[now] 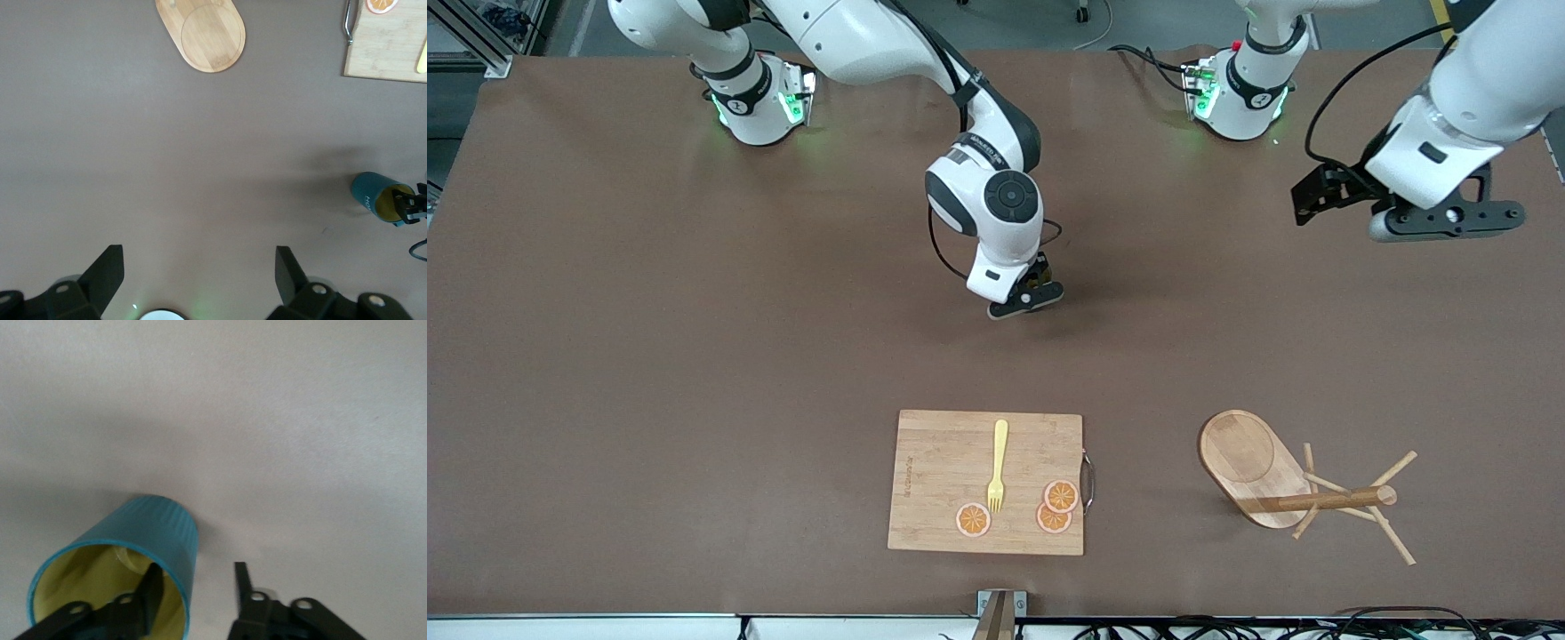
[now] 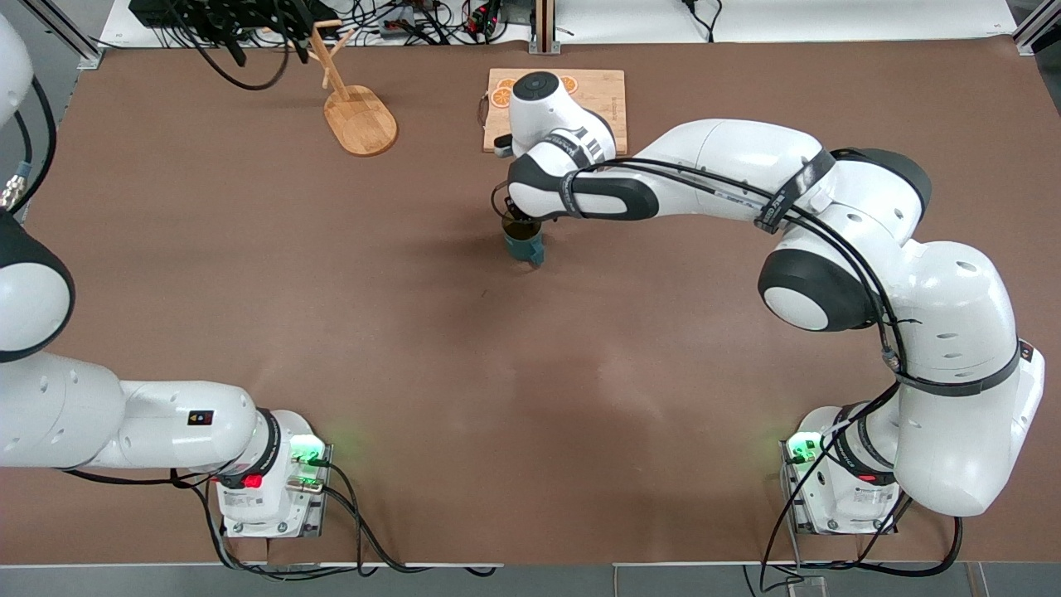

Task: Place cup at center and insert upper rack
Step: 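Set the cup down and open the right gripper while the left gripper approaches, then withdraw the right gripper while the left gripper moves above the cup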

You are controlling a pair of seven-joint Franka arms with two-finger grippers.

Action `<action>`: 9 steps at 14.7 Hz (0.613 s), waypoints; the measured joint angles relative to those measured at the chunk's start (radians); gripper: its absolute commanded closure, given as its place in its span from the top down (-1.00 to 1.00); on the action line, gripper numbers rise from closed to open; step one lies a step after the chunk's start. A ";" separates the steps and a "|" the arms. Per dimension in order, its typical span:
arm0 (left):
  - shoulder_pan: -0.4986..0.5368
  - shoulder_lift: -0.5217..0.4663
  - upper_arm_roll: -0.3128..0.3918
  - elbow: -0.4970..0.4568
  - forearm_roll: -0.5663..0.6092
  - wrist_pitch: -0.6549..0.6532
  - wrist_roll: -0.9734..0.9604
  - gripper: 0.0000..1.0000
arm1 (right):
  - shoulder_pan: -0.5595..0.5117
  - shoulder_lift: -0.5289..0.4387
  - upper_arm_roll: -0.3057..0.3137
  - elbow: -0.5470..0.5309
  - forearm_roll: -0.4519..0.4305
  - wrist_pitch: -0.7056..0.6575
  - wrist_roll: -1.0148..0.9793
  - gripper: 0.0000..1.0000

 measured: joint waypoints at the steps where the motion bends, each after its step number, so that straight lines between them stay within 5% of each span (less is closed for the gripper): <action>1: 0.000 0.000 -0.025 -0.011 0.000 0.000 -0.038 1.00 | -0.006 -0.008 0.000 0.011 0.000 -0.030 -0.002 1.00; 5: -0.002 0.000 -0.143 -0.050 -0.001 0.025 -0.222 1.00 | -0.045 -0.118 -0.003 0.044 0.024 -0.204 -0.064 1.00; 9: -0.006 0.003 -0.287 -0.084 0.003 0.101 -0.491 1.00 | -0.193 -0.253 -0.014 0.043 0.027 -0.390 -0.143 1.00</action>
